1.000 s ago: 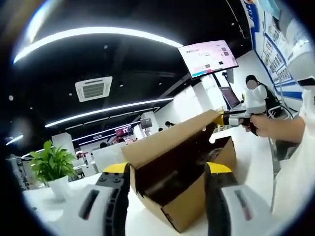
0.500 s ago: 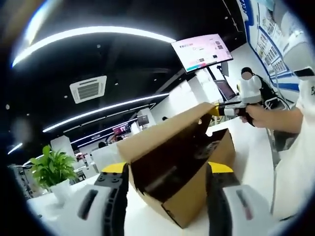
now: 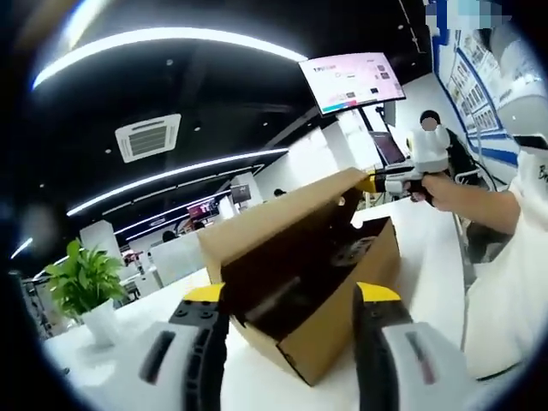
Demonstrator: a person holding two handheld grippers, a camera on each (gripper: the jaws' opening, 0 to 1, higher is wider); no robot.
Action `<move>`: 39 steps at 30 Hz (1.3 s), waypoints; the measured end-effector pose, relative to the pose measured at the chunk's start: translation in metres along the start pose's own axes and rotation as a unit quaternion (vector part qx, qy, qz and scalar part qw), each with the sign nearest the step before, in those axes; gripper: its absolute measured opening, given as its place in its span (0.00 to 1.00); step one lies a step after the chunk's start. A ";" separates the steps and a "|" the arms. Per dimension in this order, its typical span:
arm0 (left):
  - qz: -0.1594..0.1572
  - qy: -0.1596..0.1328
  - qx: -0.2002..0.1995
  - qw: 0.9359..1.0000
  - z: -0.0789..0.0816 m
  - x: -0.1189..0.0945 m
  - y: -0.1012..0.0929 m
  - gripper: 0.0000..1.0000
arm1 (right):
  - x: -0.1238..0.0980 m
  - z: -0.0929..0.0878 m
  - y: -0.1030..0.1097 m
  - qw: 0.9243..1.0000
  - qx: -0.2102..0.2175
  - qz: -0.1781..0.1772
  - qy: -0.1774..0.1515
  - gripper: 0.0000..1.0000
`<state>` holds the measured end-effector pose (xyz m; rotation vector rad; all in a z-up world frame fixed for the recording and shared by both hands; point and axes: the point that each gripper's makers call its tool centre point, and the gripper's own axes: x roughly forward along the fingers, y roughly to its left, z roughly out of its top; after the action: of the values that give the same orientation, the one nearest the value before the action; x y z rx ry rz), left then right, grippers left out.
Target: Operate the shoe box by opening the lid, removing the specified soft item, and placing it in the target area until the item is outside and the box remains undamaged.
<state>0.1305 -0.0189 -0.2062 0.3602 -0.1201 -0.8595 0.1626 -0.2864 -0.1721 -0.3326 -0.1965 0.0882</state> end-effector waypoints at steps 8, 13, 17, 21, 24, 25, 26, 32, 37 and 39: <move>-0.027 0.011 -0.020 0.999 -0.007 -0.002 -0.005 0.45 | 0.001 0.000 0.000 1.000 0.000 0.002 0.001 0.03; -0.063 0.009 -0.002 0.998 -0.006 0.000 -0.012 0.43 | 0.002 0.000 -0.001 1.000 0.002 0.004 0.002 0.03; -0.129 0.057 0.002 0.990 -0.020 0.001 -0.020 0.50 | 0.003 0.002 -0.001 1.000 0.001 0.003 0.004 0.03; -0.157 0.090 0.015 0.983 -0.025 0.000 -0.025 0.42 | 0.004 0.001 -0.001 1.000 -0.002 0.003 0.006 0.03; -0.148 0.098 0.069 0.982 -0.026 0.003 -0.022 0.42 | 0.004 0.001 -0.002 1.000 0.001 0.002 0.006 0.03; -0.150 0.099 0.062 0.982 -0.027 0.005 -0.023 0.42 | 0.004 0.001 -0.002 1.000 0.001 0.001 0.005 0.03; -0.150 0.101 0.061 0.982 -0.028 0.006 -0.022 0.41 | 0.005 0.002 -0.002 1.000 0.001 0.001 0.005 0.03; -0.161 0.105 0.129 0.973 -0.037 0.012 -0.024 0.38 | 0.004 0.001 -0.002 1.000 -0.003 0.001 0.008 0.03; -0.185 0.118 0.123 0.968 -0.033 0.019 -0.030 0.33 | 0.004 -0.001 -0.002 1.000 -0.003 0.002 0.005 0.03; -0.205 0.122 0.145 0.960 -0.034 0.022 -0.032 0.30 | 0.006 0.000 -0.004 1.000 0.002 0.005 0.006 0.03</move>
<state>0.1301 -0.0461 -0.2499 0.7820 0.0637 -1.2013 0.1685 -0.2895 -0.1697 -0.3293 -0.1823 0.0966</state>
